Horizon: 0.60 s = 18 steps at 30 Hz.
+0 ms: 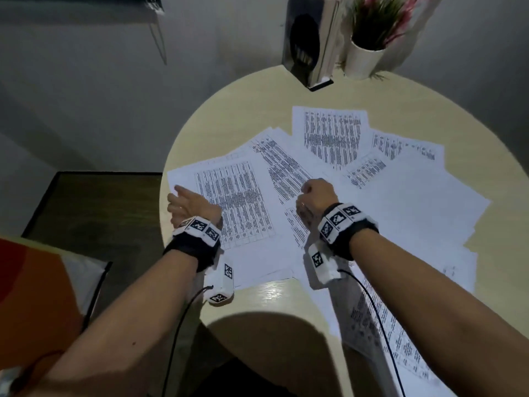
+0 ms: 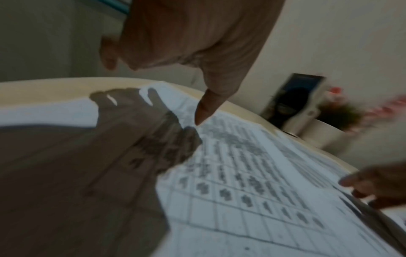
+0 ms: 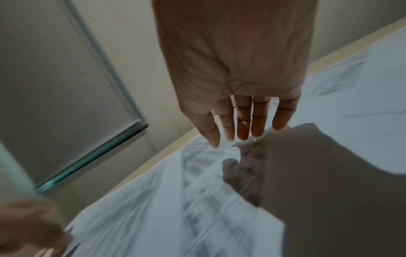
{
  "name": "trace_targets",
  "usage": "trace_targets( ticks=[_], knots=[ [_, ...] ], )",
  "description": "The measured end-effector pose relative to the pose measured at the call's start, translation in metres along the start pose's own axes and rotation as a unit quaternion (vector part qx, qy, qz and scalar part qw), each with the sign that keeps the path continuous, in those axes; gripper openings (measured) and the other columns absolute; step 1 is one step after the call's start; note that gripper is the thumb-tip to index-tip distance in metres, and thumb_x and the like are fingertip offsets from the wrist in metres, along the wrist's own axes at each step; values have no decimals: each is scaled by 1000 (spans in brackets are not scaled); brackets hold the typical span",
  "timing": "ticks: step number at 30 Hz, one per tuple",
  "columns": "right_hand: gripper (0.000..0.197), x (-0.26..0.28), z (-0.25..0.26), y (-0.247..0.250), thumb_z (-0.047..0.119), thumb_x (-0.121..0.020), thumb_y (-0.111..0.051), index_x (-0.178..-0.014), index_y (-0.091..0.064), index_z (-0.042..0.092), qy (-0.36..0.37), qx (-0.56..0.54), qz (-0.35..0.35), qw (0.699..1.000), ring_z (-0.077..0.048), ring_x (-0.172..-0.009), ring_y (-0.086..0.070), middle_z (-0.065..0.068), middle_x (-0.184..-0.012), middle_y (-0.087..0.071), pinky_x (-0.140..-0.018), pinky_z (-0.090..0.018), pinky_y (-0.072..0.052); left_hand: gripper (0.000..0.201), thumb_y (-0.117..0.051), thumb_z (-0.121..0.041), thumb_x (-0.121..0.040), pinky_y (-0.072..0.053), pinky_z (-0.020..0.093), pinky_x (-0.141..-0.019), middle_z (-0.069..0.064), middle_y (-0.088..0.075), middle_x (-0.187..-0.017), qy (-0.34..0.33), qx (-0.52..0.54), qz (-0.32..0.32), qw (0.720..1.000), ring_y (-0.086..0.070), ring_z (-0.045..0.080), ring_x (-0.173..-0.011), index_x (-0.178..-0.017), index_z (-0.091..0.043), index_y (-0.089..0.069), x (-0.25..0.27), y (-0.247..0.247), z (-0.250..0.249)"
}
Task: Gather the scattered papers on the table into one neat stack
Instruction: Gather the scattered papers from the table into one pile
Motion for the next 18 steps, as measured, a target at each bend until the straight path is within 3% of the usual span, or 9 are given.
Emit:
trace_targets(
  ticks=[4,7,10,15,17,18],
  knots=[
    [38,-32,-43,50,24,-86,-58,-113,-60,-3,-96,76,-41,992,-37,-120,-47,-21,-126,-54,-101,-46,-43,86,-62,-32,-84,-21,50,-114,21,-6,-155,-119,-22,87,989,-11,38,-142,-147,-5,-10,20,-37,-54],
    [65,-49,-55,58,45,-80,-64,-123,-52,-2,-126,125,-37,983,-39,-132,-31,-24,-139,-38,-106,-50,-32,102,-60,-51,-78,-14,54,-114,19,0,-157,-106,-42,155,981,0,39,-144,-149,-7,-1,35,-69,-69],
    [83,-56,-47,53,50,-74,-67,-133,-38,0,-128,107,-57,984,-39,-138,-19,-22,-147,-23,-110,-54,-28,116,-67,-55,-70,-17,56,-112,24,2,-155,-86,-76,146,983,-1,43,-143,-148,-7,3,39,-84,-78],
    [68,-67,-9,28,55,-76,-66,-114,-56,-1,-93,131,11,987,-41,-142,-10,-22,-153,-13,-115,-54,-20,107,-69,-32,-75,-28,52,-109,29,-3,-152,-74,-81,123,986,-6,44,-141,-148,-6,5,35,-82,-87],
    [58,-67,4,20,42,-81,-66,-117,-56,-3,-75,145,23,986,-41,-140,-15,-19,-149,-23,-111,-53,-24,104,-67,-29,-79,-31,50,-108,30,-11,-151,-73,-64,110,989,-12,44,-140,-148,-6,7,33,-76,-88],
    [48,-66,9,18,34,-83,-65,-115,-57,-1,-53,153,18,987,-40,-136,-26,-19,-140,-35,-108,-50,-30,103,-65,-28,-82,-29,49,-108,30,-15,-150,-73,-49,110,990,-14,44,-140,-148,-7,10,32,-73,-87]
  ],
)
Point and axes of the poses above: each hand's wrist, its own x-axis away from the middle knuckle, its own y-axis out of the back of the hand, z = x × y, the point moved 7 cm from there along -x, towards the middle knuckle
